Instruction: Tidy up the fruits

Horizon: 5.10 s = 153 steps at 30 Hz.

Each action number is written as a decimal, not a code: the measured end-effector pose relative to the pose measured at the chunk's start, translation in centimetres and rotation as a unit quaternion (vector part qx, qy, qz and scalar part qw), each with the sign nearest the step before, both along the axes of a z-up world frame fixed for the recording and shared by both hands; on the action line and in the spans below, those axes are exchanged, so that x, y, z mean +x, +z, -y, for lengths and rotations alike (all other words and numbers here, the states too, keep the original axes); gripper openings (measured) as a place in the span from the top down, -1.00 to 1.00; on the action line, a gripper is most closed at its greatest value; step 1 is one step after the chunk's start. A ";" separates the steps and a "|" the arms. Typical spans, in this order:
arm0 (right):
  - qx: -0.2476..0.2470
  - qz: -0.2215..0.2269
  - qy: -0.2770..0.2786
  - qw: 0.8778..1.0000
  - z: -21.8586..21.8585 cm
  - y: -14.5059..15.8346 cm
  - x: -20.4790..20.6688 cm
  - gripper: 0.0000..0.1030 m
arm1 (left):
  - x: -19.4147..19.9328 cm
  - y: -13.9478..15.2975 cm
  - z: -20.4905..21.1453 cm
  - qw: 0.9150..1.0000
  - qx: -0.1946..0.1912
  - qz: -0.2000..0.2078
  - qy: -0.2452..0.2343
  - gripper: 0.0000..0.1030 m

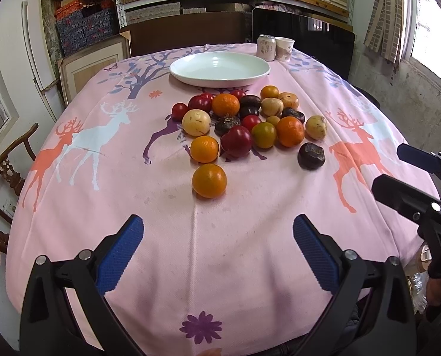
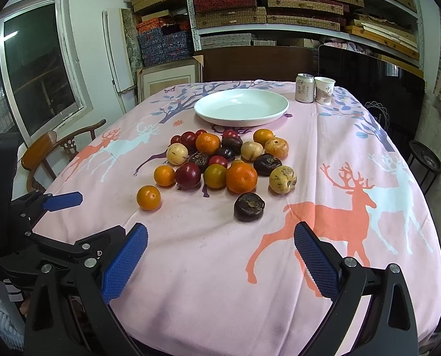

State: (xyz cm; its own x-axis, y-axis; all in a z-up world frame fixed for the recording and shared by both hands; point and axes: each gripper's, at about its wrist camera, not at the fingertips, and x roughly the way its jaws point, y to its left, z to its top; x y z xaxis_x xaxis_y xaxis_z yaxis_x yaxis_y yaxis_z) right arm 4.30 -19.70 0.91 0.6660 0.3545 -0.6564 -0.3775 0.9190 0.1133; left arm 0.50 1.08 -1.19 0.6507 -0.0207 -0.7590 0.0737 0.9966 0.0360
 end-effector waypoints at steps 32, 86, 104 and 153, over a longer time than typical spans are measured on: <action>0.003 -0.011 0.005 1.000 -0.5 -0.4 0.1 -0.93 | 0.1 -0.3 -0.3 1.000 -0.006 -0.011 0.006 -0.92; 0.109 -0.147 0.000 0.983 2.2 -7.4 7.2 -0.93 | 8.2 -5.5 -3.0 0.996 -0.034 -0.083 0.018 -0.92; -0.036 -0.095 0.020 0.995 -1.1 -7.4 10.9 -0.26 | 10.1 -6.8 -2.1 0.997 0.007 -0.070 -0.019 -0.92; 0.041 -0.070 -0.020 0.997 -3.1 -3.2 35.8 -0.05 | 36.7 -1.8 -4.6 0.991 -0.131 -0.019 -0.023 -0.46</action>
